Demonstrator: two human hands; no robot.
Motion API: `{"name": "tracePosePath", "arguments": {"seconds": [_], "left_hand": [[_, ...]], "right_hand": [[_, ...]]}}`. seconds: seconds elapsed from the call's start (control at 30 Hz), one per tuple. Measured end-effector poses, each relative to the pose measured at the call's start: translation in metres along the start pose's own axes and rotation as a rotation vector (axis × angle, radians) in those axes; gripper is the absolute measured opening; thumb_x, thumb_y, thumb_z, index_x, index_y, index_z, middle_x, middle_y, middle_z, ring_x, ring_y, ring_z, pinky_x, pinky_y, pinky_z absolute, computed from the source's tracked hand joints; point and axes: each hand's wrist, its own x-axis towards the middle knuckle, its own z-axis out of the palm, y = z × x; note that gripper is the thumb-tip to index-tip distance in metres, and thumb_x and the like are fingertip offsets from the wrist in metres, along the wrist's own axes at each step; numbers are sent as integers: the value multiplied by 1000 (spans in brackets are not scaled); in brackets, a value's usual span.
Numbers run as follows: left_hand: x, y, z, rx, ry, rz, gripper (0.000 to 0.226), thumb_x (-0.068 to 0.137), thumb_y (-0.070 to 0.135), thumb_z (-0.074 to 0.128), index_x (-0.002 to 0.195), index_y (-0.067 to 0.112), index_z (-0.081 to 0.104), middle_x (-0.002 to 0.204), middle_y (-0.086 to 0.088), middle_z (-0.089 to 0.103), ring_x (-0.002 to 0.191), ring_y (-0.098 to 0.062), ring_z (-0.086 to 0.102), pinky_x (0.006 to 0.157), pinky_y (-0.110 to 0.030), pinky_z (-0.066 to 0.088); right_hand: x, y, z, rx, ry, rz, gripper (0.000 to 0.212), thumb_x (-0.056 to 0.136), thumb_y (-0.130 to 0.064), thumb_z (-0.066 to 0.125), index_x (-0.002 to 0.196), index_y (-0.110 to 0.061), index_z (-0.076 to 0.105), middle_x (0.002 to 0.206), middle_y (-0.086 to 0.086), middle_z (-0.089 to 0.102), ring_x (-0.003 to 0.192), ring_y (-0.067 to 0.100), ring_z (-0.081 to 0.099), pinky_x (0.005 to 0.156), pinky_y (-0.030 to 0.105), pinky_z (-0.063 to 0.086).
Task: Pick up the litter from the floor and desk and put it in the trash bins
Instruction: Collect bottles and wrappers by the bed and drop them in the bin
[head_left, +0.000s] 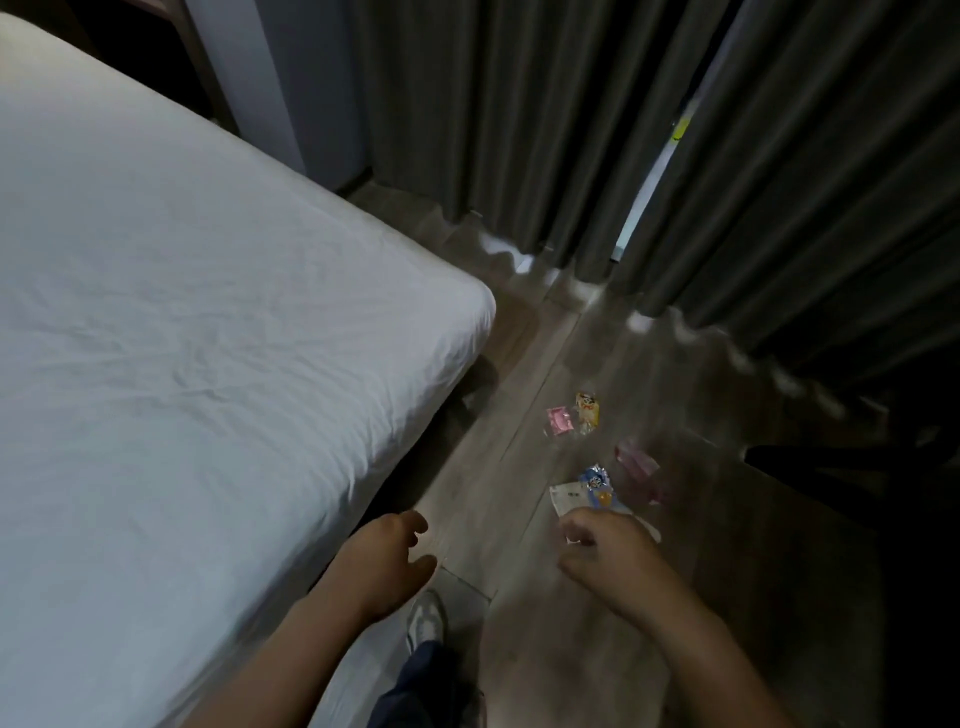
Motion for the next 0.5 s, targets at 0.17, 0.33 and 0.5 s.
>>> {"name": "tracePosePath", "arguments": {"seconds": [0.17, 0.33, 0.5], "left_hand": [[55, -7, 4, -7, -53, -33, 42, 89, 38, 55, 127, 21, 50, 121, 1, 59, 109, -14, 57, 78, -17, 36], [95, -13, 24, -40, -131, -79, 44, 90, 36, 55, 130, 19, 49, 124, -1, 58, 111, -14, 56, 91, -23, 44], [126, -16, 47, -60, -168, -149, 44, 91, 36, 55, 132, 21, 47, 124, 0, 56, 110, -13, 56, 92, -23, 45]], "right_hand": [[50, 8, 3, 25, -58, 63, 30, 83, -29, 68, 112, -28, 64, 98, -12, 57, 95, 5, 55, 81, 19, 44], [94, 25, 11, 15, -103, 80, 34, 84, -30, 66, 118, -26, 62, 112, -5, 63, 100, 7, 57, 87, 22, 48], [137, 40, 20, -57, -209, 35, 37, 88, -31, 62, 123, -24, 58, 121, -3, 60, 109, 9, 55, 88, 20, 42]]}}
